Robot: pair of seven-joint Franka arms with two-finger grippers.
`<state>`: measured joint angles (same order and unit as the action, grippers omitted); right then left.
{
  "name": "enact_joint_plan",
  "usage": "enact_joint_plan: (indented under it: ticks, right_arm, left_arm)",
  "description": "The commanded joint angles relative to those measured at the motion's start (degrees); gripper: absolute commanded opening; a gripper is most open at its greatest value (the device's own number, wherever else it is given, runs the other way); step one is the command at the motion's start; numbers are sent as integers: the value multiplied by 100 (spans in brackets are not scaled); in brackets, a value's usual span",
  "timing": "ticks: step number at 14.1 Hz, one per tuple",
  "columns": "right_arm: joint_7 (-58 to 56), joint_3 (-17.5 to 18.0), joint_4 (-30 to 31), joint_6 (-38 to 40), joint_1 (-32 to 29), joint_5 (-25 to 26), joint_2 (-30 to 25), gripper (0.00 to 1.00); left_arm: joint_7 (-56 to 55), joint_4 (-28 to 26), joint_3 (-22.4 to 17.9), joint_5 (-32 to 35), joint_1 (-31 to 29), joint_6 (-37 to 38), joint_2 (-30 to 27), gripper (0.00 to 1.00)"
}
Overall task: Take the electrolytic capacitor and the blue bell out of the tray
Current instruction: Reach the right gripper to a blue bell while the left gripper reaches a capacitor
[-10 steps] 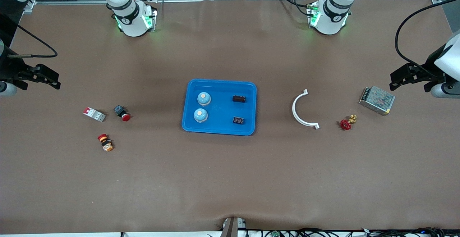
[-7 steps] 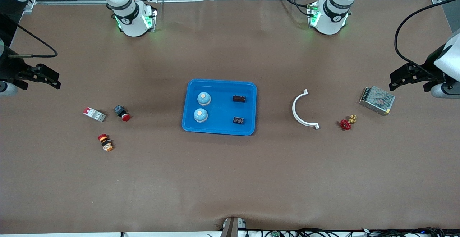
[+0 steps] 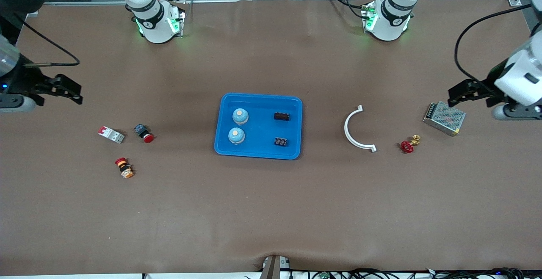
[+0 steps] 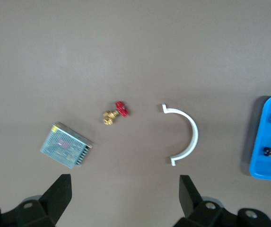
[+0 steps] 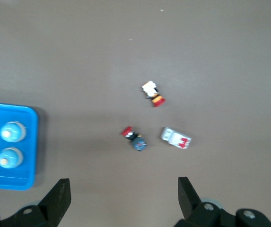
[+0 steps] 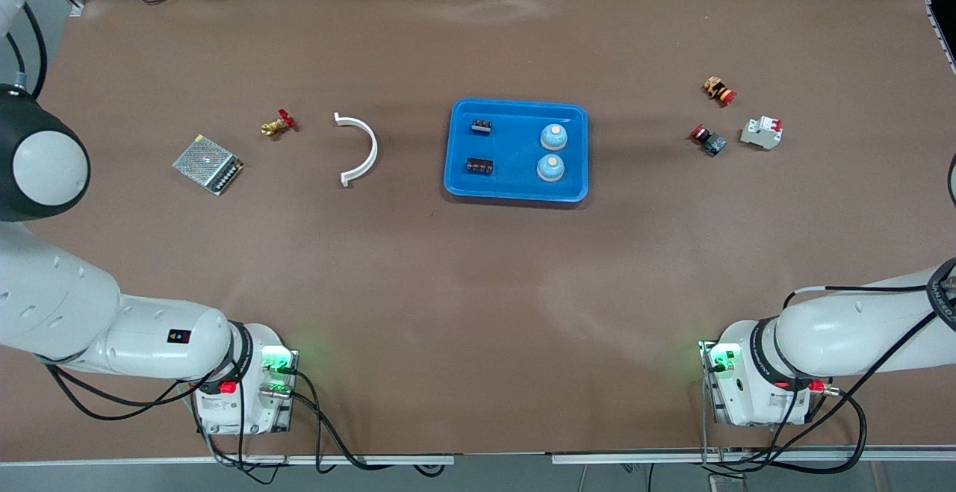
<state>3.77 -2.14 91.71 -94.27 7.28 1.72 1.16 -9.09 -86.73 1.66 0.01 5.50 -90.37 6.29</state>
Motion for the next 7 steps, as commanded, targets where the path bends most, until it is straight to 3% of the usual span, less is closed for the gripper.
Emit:
enact_joint_plan:
  ticks: [1, 5, 7]
  right_arm:
    - [1157, -6, -136, 67, 807, -40, 42, 100]
    - [3248, -15, -136, -450, 2169, -40, 479, 100]
    - [4137, -15, -136, -845, 2645, -40, 883, 100]
  left_arm:
    - [-1047, -518, 456, -62, -4, -51, -233, 100]
    - [-2023, -1695, 966, -237, 4, -515, -760, 100]
    - [-3433, -2083, 1335, -501, 4, -980, -770, 100]
